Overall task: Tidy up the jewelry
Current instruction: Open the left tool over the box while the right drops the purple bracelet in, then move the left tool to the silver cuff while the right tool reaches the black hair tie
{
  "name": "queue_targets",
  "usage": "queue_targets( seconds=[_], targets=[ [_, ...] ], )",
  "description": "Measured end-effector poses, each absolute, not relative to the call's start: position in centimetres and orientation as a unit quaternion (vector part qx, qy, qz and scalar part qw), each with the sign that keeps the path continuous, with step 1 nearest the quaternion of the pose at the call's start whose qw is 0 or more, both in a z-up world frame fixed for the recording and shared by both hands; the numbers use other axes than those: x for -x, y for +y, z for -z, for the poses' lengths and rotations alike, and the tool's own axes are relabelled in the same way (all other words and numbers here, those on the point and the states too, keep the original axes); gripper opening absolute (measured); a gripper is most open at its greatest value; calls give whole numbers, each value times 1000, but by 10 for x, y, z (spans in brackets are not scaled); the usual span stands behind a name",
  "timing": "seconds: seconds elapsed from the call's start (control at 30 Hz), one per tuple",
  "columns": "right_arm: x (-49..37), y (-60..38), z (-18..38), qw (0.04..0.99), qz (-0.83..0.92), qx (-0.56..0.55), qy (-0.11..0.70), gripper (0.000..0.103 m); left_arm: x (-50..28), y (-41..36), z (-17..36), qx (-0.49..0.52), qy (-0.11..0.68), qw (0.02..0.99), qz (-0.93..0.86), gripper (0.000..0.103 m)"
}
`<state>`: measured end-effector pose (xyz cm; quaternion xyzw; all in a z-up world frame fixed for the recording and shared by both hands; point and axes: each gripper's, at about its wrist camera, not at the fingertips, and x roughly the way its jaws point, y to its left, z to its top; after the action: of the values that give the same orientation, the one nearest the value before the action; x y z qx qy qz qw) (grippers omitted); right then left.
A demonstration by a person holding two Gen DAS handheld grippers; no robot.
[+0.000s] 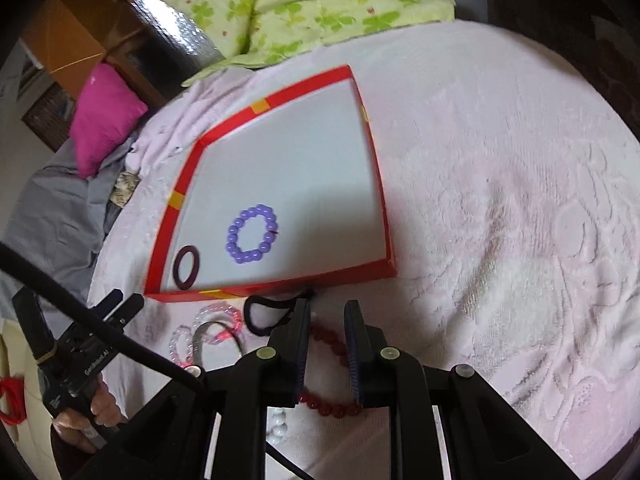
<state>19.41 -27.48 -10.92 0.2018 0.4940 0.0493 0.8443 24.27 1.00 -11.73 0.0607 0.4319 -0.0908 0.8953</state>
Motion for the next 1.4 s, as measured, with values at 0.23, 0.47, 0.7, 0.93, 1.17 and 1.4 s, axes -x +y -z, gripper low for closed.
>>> queue_targets(
  seconds=[0.23, 0.47, 0.7, 0.93, 1.17, 1.4],
  targets=[
    [-209, -265, 115, 846, -54, -209, 487, 19, -254, -1, 120, -93, 414, 902, 73, 67],
    [-208, -256, 105, 854, -66, -204, 475, 19, -248, 2, 114, -82, 415, 902, 88, 67],
    [-194, -261, 113, 833, -92, -218, 500, 33, -227, -3, 100, -88, 381, 913, 118, 67],
    [-207, -263, 130, 818, -82, -257, 509, 36, -219, -20, 101, -101, 385, 902, 166, 67],
    [-224, -243, 138, 822, -63, -254, 506, 38, -209, -32, 107, -108, 407, 875, 238, 67],
    [-225, -228, 137, 846, -34, -194, 495, 21, -201, -49, 116, -116, 424, 851, 288, 52]
  ],
)
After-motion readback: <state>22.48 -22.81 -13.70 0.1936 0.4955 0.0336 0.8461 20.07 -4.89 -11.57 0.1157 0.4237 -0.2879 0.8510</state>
